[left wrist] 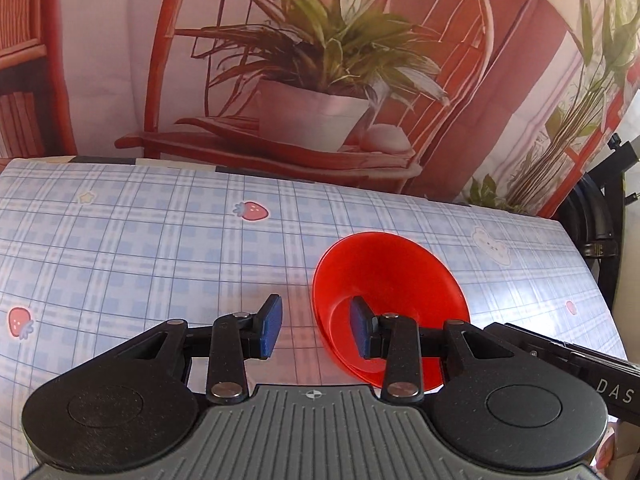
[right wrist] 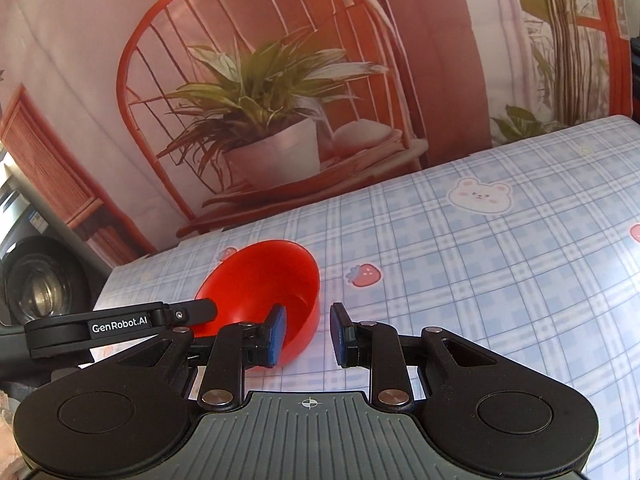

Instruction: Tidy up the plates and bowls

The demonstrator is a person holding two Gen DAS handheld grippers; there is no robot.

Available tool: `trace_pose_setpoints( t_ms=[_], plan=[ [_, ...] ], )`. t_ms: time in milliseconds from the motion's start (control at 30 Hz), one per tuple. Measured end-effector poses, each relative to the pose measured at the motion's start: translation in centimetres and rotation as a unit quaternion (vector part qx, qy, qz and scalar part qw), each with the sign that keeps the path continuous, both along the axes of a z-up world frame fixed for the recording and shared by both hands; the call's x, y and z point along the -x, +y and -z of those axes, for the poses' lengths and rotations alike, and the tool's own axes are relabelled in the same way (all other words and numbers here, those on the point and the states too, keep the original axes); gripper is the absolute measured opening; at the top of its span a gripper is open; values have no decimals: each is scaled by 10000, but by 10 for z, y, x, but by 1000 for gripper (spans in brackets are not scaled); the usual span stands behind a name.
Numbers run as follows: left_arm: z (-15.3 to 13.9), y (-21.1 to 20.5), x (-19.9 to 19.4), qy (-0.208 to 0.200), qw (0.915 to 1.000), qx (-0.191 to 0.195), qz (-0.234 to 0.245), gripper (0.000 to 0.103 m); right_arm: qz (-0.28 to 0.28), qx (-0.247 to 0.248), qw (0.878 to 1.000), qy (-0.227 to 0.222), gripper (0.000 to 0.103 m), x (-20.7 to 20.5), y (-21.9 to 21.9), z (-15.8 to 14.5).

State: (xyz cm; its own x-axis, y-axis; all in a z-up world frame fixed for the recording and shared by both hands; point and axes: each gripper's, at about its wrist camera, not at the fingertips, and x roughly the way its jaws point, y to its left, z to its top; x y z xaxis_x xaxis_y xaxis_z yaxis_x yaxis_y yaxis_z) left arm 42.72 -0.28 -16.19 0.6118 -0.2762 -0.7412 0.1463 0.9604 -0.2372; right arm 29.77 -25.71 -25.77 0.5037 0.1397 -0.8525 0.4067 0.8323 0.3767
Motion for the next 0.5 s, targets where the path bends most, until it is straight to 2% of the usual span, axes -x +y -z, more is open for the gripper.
trace_pose_setpoints(
  t_ms=[67, 100, 233, 367, 500],
  plan=[
    [4, -1, 0, -2, 9999, 15, 125, 18, 14, -58, 10000, 51, 24, -3, -1, 5],
    [8, -1, 2, 10, 9998, 27, 181, 15, 5, -87, 9999, 67, 24, -4, -1, 6],
    [11, 0, 7, -58, 9997, 99, 210, 14, -54, -123, 9998, 138, 20, -6, 1, 11],
    [9, 2, 10, -60, 9994, 208, 272, 12, -53, -273, 9994, 192, 13, -6, 3, 16],
    [4, 1, 18, -94, 9994, 114, 309, 12, -22, -310, 9994, 148, 12, -1, 3, 10]
  ],
)
